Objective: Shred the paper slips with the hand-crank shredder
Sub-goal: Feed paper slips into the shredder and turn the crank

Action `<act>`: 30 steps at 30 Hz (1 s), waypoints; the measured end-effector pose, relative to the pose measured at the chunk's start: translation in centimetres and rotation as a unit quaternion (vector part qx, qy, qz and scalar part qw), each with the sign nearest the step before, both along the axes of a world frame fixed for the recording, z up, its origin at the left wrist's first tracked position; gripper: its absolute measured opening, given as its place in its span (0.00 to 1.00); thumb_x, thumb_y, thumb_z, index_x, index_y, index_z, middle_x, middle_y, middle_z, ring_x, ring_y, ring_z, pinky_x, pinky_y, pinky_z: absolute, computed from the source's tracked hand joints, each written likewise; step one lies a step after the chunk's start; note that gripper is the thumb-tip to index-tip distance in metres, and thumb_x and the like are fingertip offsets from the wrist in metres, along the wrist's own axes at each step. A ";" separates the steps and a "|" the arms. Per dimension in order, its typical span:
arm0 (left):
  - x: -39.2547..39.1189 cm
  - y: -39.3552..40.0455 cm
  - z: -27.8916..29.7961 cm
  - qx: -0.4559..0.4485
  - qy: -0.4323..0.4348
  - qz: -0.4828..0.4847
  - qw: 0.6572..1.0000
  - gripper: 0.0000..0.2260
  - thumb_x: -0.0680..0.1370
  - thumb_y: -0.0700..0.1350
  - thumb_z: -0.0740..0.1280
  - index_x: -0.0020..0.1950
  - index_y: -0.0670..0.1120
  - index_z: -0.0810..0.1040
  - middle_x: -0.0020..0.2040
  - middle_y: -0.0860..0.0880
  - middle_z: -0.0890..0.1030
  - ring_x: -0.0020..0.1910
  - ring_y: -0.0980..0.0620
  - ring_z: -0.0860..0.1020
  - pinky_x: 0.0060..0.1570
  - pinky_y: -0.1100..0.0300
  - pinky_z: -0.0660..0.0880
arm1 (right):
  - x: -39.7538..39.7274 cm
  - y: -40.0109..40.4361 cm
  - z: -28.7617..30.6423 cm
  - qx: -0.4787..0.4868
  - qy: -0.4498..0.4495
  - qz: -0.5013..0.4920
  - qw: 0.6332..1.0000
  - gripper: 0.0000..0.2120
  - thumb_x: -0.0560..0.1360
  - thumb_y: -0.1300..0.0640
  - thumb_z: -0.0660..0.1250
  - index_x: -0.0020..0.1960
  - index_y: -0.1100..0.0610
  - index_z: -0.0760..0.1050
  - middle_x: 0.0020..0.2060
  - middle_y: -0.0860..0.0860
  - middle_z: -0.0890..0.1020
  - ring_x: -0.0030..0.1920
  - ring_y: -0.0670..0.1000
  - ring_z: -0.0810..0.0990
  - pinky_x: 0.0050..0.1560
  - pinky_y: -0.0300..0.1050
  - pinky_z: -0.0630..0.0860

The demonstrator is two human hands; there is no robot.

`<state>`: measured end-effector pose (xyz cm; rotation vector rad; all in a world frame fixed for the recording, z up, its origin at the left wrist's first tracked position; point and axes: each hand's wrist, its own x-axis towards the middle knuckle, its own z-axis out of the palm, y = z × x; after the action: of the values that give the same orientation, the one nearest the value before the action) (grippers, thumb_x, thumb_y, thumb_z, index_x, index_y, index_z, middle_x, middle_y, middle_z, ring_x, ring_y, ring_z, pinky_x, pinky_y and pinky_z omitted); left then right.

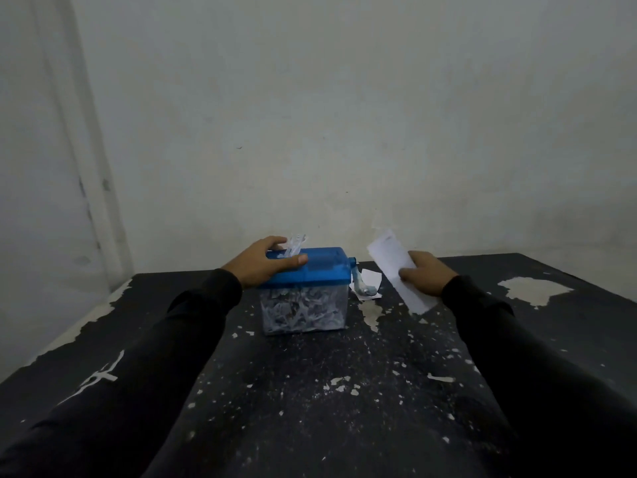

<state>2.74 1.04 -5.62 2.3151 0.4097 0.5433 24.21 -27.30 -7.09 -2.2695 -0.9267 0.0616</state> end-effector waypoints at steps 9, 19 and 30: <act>0.3 -2.0 2.8 -0.013 -0.204 0.025 0.979 0.22 0.81 0.65 0.61 0.66 0.52 0.76 0.65 0.51 0.77 0.63 0.52 0.75 0.62 0.60 0.72 | -2.8 3.5 5.4 0.268 0.094 0.066 0.957 0.14 0.77 0.67 0.70 0.61 0.62 0.75 0.56 0.58 0.81 0.51 0.57 0.80 0.50 0.48 0.79; 0.1 -1.6 2.4 -0.030 -0.107 0.001 0.994 0.09 0.79 0.38 0.69 0.59 0.44 0.83 0.53 0.47 0.84 0.49 0.54 0.81 0.50 0.67 0.78 | -6.4 13.2 6.4 0.352 0.122 0.081 0.924 0.14 0.75 0.68 0.72 0.60 0.65 0.77 0.58 0.62 0.83 0.56 0.61 0.83 0.60 0.62 0.79; 0.0 -1.3 2.2 0.007 -0.143 0.027 0.989 0.07 0.81 0.48 0.71 0.56 0.47 0.79 0.45 0.50 0.80 0.44 0.52 0.79 0.44 0.60 0.76 | -8.0 15.3 5.8 0.287 0.131 0.156 0.936 0.20 0.77 0.66 0.70 0.68 0.65 0.73 0.62 0.62 0.81 0.58 0.61 0.83 0.60 0.61 0.80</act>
<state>2.72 -0.27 -3.40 2.2002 0.3320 0.8944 16.25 -11.98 -1.33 -1.5233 -0.9958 0.1994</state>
